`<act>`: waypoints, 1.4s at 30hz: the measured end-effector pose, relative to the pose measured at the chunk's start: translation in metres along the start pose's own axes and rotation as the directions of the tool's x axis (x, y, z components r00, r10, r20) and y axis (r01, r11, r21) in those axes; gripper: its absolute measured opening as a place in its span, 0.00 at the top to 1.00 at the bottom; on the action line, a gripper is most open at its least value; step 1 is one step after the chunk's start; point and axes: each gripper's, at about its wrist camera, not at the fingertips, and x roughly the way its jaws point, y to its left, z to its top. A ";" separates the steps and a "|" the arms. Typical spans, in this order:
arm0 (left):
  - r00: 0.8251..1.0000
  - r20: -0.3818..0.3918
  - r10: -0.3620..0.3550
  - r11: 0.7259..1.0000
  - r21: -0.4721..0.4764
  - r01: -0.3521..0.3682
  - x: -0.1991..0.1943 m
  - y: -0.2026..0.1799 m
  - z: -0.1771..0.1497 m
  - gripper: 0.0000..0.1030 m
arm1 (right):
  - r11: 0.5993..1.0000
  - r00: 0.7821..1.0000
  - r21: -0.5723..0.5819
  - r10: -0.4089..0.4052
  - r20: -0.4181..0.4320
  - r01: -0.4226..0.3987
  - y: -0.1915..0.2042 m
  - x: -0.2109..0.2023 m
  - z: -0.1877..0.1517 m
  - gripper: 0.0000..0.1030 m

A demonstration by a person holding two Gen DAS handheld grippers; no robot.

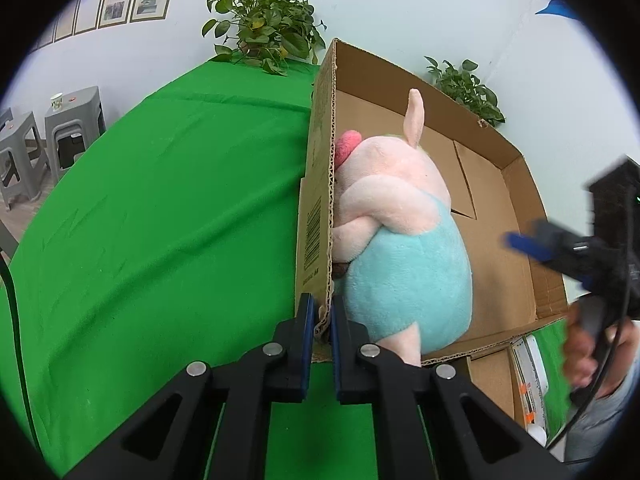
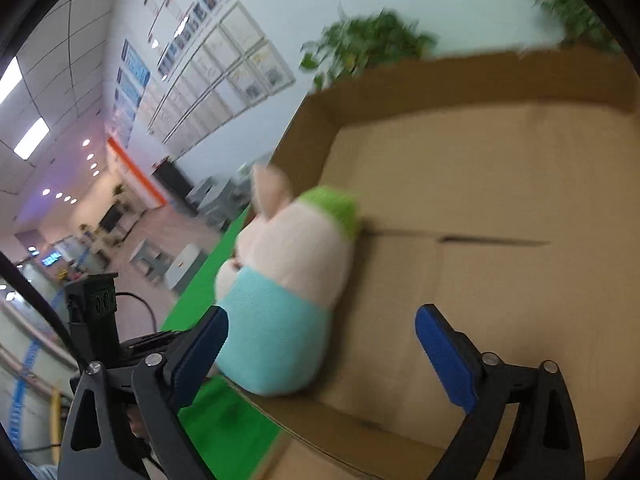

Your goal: Organize objects

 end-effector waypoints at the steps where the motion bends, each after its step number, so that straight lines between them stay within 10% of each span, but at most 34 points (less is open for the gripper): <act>1: 1.000 0.000 0.001 1.000 0.002 -0.001 0.000 0.000 0.001 0.93 | 0.999 0.998 -0.004 -0.054 0.038 0.054 -0.008 -0.023 0.000 0.04; 5: 1.000 0.004 0.006 1.000 0.010 -0.006 -0.001 0.000 0.000 0.94 | 0.929 0.916 0.036 -0.370 0.155 0.369 -0.071 -0.102 -0.016 0.04; 10: 1.000 0.007 0.015 1.000 0.019 -0.015 0.000 0.000 0.000 0.94 | 0.802 0.825 0.250 -0.565 0.022 0.543 -0.182 -0.146 -0.061 0.24; 12: 1.000 0.009 0.018 1.000 0.019 -0.018 0.001 -0.001 -0.001 0.94 | 0.791 0.823 0.254 -0.566 -0.045 0.557 -0.206 -0.138 -0.080 0.56; 17: 0.999 0.005 0.034 0.999 0.028 -0.034 -0.001 -0.004 -0.003 0.94 | 0.812 0.831 0.189 -0.552 -0.060 0.553 -0.213 -0.115 -0.111 0.97; 20: 0.999 0.005 0.039 0.999 0.025 -0.039 -0.003 -0.004 -0.007 0.94 | 0.789 0.806 0.171 -0.588 -0.064 0.590 -0.208 -0.115 -0.125 0.98; 42: 0.998 0.008 0.059 0.998 -0.004 -0.059 -0.001 -0.007 -0.008 0.94 | 0.791 0.806 0.159 -0.583 -0.098 0.591 -0.208 -0.112 -0.131 0.98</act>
